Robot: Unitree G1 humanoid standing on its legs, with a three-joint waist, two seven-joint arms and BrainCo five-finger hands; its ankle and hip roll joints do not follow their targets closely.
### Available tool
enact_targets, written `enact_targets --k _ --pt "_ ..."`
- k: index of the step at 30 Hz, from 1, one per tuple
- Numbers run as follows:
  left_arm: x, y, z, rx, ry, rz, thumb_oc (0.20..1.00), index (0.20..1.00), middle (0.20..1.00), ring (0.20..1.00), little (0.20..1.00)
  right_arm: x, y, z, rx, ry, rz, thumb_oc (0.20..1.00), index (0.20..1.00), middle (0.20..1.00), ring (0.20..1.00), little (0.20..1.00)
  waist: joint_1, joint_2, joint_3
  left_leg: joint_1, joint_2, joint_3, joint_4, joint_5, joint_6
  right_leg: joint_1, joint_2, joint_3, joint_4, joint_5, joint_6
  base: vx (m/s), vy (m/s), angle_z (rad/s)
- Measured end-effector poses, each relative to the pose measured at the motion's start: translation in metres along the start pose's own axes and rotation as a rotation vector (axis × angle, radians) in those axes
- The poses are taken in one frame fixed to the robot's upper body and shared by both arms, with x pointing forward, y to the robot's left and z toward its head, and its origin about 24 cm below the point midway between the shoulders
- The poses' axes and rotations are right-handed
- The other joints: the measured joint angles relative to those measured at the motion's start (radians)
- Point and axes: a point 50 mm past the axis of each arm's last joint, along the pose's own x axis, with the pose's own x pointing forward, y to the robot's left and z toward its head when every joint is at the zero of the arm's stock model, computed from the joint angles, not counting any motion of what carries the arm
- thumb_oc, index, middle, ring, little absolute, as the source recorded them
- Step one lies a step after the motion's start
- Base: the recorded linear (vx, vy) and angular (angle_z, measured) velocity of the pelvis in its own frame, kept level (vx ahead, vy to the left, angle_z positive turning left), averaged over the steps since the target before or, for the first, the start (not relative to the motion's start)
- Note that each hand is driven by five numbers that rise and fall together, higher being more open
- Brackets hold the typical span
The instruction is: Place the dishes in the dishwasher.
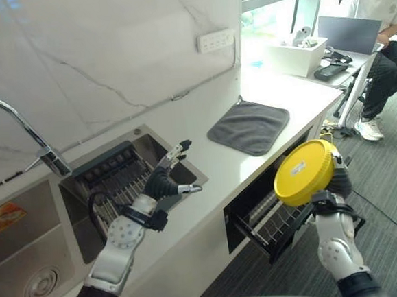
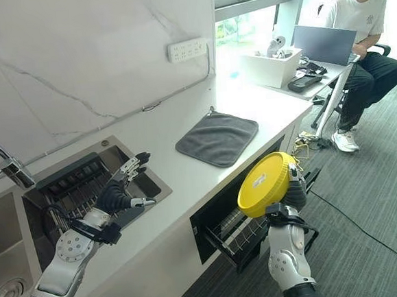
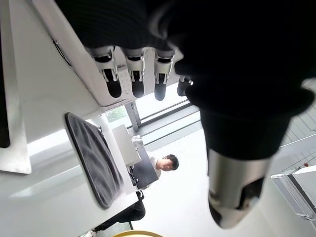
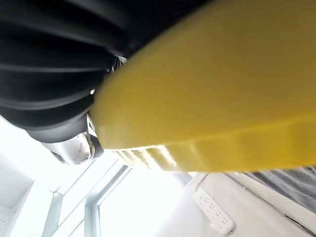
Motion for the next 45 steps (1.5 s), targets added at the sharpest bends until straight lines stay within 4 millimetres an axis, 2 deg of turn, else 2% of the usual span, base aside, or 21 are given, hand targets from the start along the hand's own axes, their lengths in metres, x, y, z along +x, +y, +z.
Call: enact_targets --k 5,12,16,24,29,33,36,40,43,45 --pt "0.0 0.0 0.001 0.0 -0.009 -0.01 1.0 1.0 1.0 1.0 1.0 -0.002 -0.017 -0.011 -0.032 0.028 -0.075 0.2 0.2 0.2 0.2 0.2 0.018 0.004 -0.002 0.0 -0.001 -0.001 0.0 0.004 0.005 0.002 0.0 -0.003 0.0 0.0 0.0 0.01 -0.002 0.01" --pt "0.01 0.002 0.013 0.02 -0.073 -0.03 1.0 1.0 1.0 1.0 1.0 0.013 -0.012 -0.013 -0.029 0.004 -0.088 0.2 0.2 0.2 0.2 0.2 0.037 0.012 -0.003 0.0 -0.002 -0.027 0.0 -0.001 0.004 0.017 0.001 -0.028 0.005 -0.002 -0.002 0.03 -0.005 0.1" --pt "0.011 -0.001 0.027 0.028 -0.137 -0.063 1.0 1.0 1.0 1.0 1.0 0.017 -0.02 -0.009 -0.013 -0.008 -0.132 0.2 0.2 0.2 0.2 0.2 0.072 0.022 -0.002 -0.002 -0.001 -0.048 0.0 -0.001 0.004 0.03 -0.001 -0.054 0.001 -0.011 -0.001 0.02 -0.011 0.16" --pt "0.011 -0.002 0.032 0.002 -0.172 -0.094 1.0 1.0 1.0 1.0 1.0 0.021 -0.03 -0.013 -0.039 0.005 -0.172 0.2 0.2 0.2 0.2 0.2 0.091 0.035 0.005 -0.005 -0.004 -0.079 0.001 0.006 0.005 0.045 0.0 -0.085 0.006 -0.021 -0.002 0.02 -0.015 0.12" --pt "0.016 -0.003 0.037 0.008 -0.196 -0.114 1.0 1.0 1.0 1.0 1.0 0.027 -0.05 -0.01 -0.037 -0.003 -0.262 0.2 0.2 0.2 0.2 0.2 0.098 0.061 0.062 -0.022 -0.007 -0.099 0.006 0.017 0.001 0.038 0.0 -0.106 0.01 -0.022 -0.002 -0.04 -0.003 0.12" --pt "0.026 -0.006 0.046 0.022 -0.238 -0.155 1.0 1.0 1.0 1.0 1.0 0.047 -0.042 0.008 -0.026 -0.062 -0.236 0.2 0.2 0.2 0.2 0.2 0.096 0.099 0.126 -0.023 -0.008 -0.109 0.007 0.022 0.005 0.033 -0.001 -0.111 0.026 -0.027 -0.005 -0.03 0.014 0.06" --pt "0.026 -0.019 0.043 0.003 -0.228 -0.216 1.0 1.0 1.0 1.0 1.0 0.047 -0.044 0.004 -0.028 -0.035 -0.225 0.2 0.2 0.2 0.2 0.2 0.098 0.097 0.13 -0.022 -0.009 -0.116 0.007 0.023 0.006 0.039 -0.001 -0.117 0.027 -0.033 -0.005 0.01 -0.005 0.07" --pt "0.025 -0.028 0.04 0.002 -0.214 -0.266 1.0 1.0 1.0 1.0 1.0 0.044 -0.057 -0.002 -0.043 0.01 -0.257 0.2 0.2 0.2 0.2 0.2 0.097 0.104 0.158 -0.015 -0.01 -0.128 0.007 0.023 0.006 0.044 -0.003 -0.132 0.05 -0.048 -0.005 0.01 0.009 0.09" --pt "0.026 -0.028 0.042 0.008 -0.226 -0.27 1.0 1.0 1.0 1.0 1.0 0.051 -0.06 0.007 -0.079 0.003 -0.244 0.2 0.2 0.2 0.2 0.2 0.097 0.134 0.196 -0.003 -0.015 -0.138 0.007 0.025 0.008 0.031 -0.014 -0.135 0.113 -0.081 -0.003 -0.06 0.038 0.11" --pt "0.029 -0.027 0.046 0.017 -0.252 -0.272 1.0 1.0 1.0 1.0 1.0 0.063 -0.053 0.017 -0.095 -0.008 -0.206 0.2 0.2 0.2 0.2 0.2 0.098 0.152 0.217 -0.009 -0.018 -0.139 0.009 0.028 0.012 0.008 -0.022 -0.135 0.153 -0.097 -0.001 -0.11 0.021 0.05"
